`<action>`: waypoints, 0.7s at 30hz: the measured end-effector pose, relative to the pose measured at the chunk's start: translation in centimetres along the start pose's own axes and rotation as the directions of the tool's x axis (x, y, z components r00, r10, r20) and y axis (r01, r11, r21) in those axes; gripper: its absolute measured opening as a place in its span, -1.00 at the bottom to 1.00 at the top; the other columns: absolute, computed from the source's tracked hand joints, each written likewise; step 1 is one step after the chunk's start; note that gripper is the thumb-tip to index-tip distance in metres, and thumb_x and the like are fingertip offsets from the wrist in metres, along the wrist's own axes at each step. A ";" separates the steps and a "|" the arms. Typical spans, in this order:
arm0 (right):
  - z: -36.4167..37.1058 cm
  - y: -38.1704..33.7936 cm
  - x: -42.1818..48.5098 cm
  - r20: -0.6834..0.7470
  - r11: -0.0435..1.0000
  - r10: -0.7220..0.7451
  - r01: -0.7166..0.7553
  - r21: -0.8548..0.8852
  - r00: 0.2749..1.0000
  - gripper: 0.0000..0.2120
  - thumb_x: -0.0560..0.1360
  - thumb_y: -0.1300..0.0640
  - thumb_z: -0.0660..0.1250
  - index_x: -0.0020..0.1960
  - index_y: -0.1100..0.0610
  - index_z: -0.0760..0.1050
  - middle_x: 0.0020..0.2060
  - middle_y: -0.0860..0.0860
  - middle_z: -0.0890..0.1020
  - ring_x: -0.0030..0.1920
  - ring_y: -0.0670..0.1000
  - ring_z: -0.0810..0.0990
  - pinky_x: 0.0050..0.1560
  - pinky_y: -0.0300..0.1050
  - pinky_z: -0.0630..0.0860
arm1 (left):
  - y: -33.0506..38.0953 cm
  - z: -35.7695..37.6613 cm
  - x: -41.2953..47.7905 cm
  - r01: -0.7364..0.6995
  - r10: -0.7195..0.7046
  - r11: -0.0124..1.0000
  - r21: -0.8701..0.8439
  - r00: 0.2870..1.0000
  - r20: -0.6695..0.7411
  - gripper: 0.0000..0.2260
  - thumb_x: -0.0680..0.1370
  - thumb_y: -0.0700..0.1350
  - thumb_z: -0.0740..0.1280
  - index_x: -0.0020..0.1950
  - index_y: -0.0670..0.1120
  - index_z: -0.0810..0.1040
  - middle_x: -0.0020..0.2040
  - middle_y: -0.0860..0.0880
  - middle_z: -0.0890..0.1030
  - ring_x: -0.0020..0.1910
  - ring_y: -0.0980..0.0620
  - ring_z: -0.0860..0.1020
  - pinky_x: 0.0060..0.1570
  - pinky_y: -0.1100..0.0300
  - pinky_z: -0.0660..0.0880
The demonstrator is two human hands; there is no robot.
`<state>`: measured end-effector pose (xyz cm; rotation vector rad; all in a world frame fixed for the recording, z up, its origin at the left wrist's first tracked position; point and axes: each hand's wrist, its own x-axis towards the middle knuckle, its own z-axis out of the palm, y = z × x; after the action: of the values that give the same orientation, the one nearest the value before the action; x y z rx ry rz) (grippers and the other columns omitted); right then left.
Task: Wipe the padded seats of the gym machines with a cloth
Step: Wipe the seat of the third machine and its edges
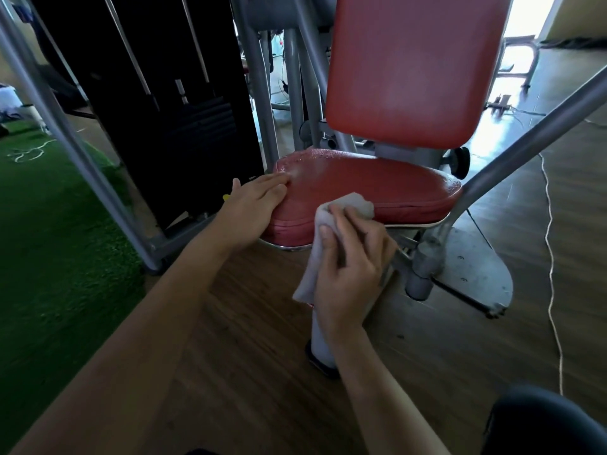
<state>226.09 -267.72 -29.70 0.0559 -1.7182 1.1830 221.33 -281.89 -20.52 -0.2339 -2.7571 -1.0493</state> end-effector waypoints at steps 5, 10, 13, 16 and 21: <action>-0.8 1.1 0.7 0.071 0.977 -0.208 0.210 -0.026 0.976 -0.75 0.58 0.04 0.41 0.19 0.12 0.68 0.05 0.02 0.65 0.09 0.08 0.48 0.15 -0.11 0.43 | -0.1 -0.1 0.0 -0.005 0.005 1.000 0.008 1.000 0.000 -0.63 0.74 -0.03 0.04 0.50 0.04 0.44 0.53 0.12 0.38 0.54 0.18 0.23 0.54 0.00 -0.34; -2.3 4.4 3.8 -0.010 0.988 -0.069 0.067 -0.142 0.998 -0.74 0.54 0.10 0.46 0.20 0.16 0.67 0.05 0.04 0.65 0.09 0.19 0.52 0.28 -0.35 0.24 | 0.5 0.2 0.1 0.009 -0.009 1.000 0.026 1.000 0.005 -0.62 0.73 -0.01 0.03 0.51 0.02 0.42 0.54 0.13 0.36 0.56 0.15 0.18 0.56 0.05 -0.33; -1.6 2.9 2.6 0.011 0.995 -0.039 0.040 -0.096 0.999 -0.74 0.54 0.13 0.45 0.22 0.15 0.66 0.10 0.00 0.63 0.15 0.08 0.45 0.26 -0.32 0.30 | 0.5 0.3 0.1 0.002 -0.002 1.000 0.009 1.000 -0.016 -0.63 0.73 -0.01 0.04 0.49 0.05 0.45 0.52 0.13 0.39 0.56 0.14 0.19 0.55 0.05 -0.33; -0.9 1.5 1.2 0.025 0.995 -0.094 0.095 -0.021 0.995 -0.76 0.54 0.16 0.44 0.20 0.17 0.67 0.07 0.00 0.63 0.14 -0.02 0.41 0.24 -0.28 0.33 | 0.1 0.2 0.0 -0.004 0.004 1.000 0.009 1.000 -0.025 -0.64 0.73 -0.05 0.04 0.48 0.04 0.46 0.52 0.11 0.40 0.54 0.18 0.23 0.54 0.05 -0.35; -0.8 1.7 1.5 0.007 0.993 -0.104 0.105 -0.059 0.995 -0.78 0.57 0.11 0.42 0.19 0.12 0.67 0.06 -0.04 0.64 0.10 -0.01 0.46 0.20 -0.21 0.42 | -0.2 0.1 0.1 -0.011 0.011 1.000 0.013 1.000 -0.017 -0.64 0.74 -0.04 0.04 0.47 0.08 0.46 0.51 0.14 0.41 0.53 0.20 0.24 0.52 0.08 -0.37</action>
<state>225.04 -265.55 -29.67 0.1107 -1.7316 1.0551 221.20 -281.97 -20.67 -0.2376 -2.7435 -1.0261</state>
